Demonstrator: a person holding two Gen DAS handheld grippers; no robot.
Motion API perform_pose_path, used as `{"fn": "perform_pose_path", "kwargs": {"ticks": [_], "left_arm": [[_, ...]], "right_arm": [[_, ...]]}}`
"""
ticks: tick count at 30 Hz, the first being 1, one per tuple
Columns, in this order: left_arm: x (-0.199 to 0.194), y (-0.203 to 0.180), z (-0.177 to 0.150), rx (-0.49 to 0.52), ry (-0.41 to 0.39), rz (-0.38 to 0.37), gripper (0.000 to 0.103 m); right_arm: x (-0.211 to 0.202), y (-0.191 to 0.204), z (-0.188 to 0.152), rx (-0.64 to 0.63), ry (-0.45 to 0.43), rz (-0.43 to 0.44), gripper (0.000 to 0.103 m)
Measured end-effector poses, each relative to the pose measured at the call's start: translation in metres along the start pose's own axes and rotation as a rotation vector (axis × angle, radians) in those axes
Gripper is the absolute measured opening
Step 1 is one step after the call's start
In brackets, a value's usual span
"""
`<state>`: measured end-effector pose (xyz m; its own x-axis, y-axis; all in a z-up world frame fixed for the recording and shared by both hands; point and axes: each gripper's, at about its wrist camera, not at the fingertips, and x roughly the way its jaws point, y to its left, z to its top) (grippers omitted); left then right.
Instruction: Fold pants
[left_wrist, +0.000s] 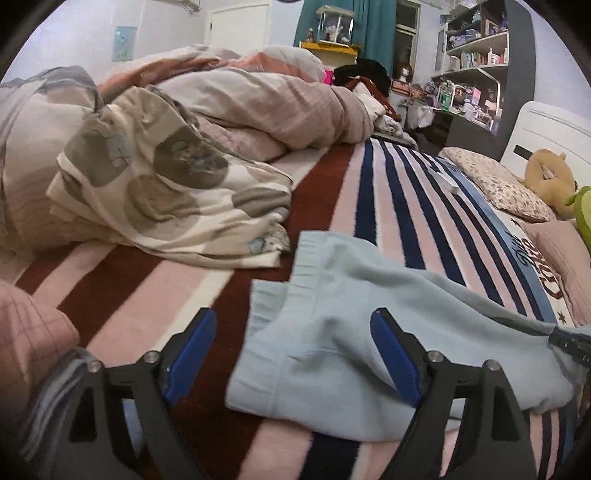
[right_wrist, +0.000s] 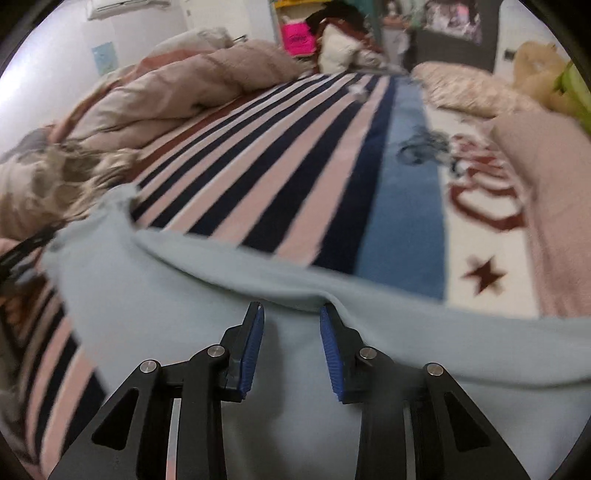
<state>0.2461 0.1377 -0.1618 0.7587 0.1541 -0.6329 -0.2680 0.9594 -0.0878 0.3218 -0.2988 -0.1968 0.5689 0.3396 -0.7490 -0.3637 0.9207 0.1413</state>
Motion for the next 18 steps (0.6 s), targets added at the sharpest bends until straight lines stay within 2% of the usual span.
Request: {"fn": "perform_pose_path", "kwargs": {"ticks": [2, 4, 7, 10, 16, 17, 18], "left_arm": [[0.001, 0.002, 0.002, 0.001, -0.001, -0.006, 0.083], [0.004, 0.002, 0.002, -0.006, 0.006, -0.067, 0.083], [0.01, -0.006, 0.003, 0.037, 0.018, -0.132, 0.083], [0.023, -0.017, 0.004, 0.108, 0.053, -0.146, 0.083], [0.036, -0.025, -0.003, 0.17, 0.123, -0.174, 0.082], [0.034, -0.025, -0.005, 0.176, 0.131, -0.187, 0.08], [0.03, -0.024, -0.007, 0.178, 0.129, -0.203, 0.068]], "right_arm": [[0.005, -0.005, 0.008, 0.006, -0.024, -0.053, 0.026], [0.008, -0.012, 0.013, 0.008, -0.045, -0.092, 0.028], [0.002, -0.018, 0.01, 0.043, -0.067, -0.066, 0.029], [-0.007, -0.014, 0.005, 0.027, -0.094, -0.042, 0.039], [-0.018, -0.006, -0.008, 0.022, -0.096, -0.003, 0.039], [-0.018, -0.004, -0.009, 0.016, -0.097, 0.0, 0.039], [-0.018, -0.002, -0.009, 0.01, -0.097, 0.003, 0.039]]}}
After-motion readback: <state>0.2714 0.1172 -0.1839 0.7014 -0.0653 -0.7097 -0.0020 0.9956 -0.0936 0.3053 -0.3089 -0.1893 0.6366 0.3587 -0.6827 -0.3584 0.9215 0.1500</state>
